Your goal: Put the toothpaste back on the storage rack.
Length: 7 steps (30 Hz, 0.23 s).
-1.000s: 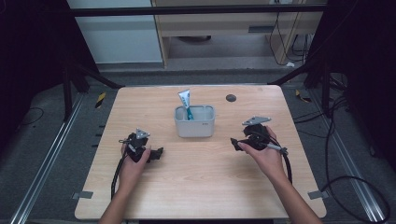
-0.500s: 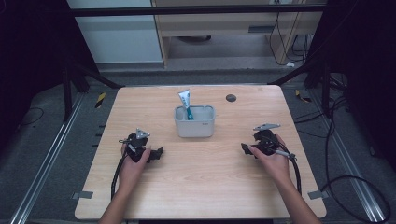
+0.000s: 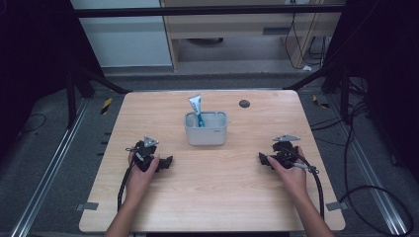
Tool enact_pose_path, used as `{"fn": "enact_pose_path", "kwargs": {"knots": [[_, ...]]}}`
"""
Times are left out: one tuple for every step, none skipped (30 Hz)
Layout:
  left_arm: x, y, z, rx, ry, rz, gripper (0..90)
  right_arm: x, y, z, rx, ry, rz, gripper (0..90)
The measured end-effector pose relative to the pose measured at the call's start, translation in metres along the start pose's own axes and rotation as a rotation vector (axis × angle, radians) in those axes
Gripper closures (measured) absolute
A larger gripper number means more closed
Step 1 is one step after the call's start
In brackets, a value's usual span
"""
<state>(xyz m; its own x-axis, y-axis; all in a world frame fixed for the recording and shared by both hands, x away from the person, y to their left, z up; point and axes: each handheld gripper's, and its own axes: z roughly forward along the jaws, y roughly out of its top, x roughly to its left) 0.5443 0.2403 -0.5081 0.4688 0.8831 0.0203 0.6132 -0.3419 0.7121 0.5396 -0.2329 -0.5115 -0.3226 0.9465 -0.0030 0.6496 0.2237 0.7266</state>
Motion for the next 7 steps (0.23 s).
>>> {"fn": "enact_pose_path", "kwargs": {"knots": [[0.0, 0.0, 0.0, 0.0, 0.0, 0.0, 0.0, 0.0004, -0.0003, -0.0002, 0.0, -0.003, 0.001, 2.6], [0.0, 0.0, 0.0, 0.0, 0.0, 0.0, 0.0, 0.0006, -0.0004, -0.0003, 0.0, -0.004, 0.004, 2.6], [0.0, 0.0, 0.0, 0.0, 0.0, 0.0, 0.0, 0.0006, -0.0005, -0.0003, 0.0, -0.006, 0.004, 2.5], [-0.0001, -0.0001, 0.0, 0.0, 0.0, 0.0, 0.0, 0.0008, -0.0005, -0.0003, 0.0, -0.008, 0.005, 2.4], [-0.0001, -0.0001, 0.0001, -0.001, 0.0, -0.001, 0.0, 0.0012, -0.0007, -0.0005, 0.0, -0.012, 0.01, 2.4], [-0.0001, -0.0001, 0.0001, -0.002, 0.0, -0.002, 0.0, 0.0016, -0.001, -0.0007, -0.002, -0.018, 0.013, 2.4], [0.0, 0.0, 0.0001, -0.001, 0.0, -0.001, 0.0, 0.003, -0.0024, -0.0021, -0.002, -0.029, 0.026, 2.4]]}}
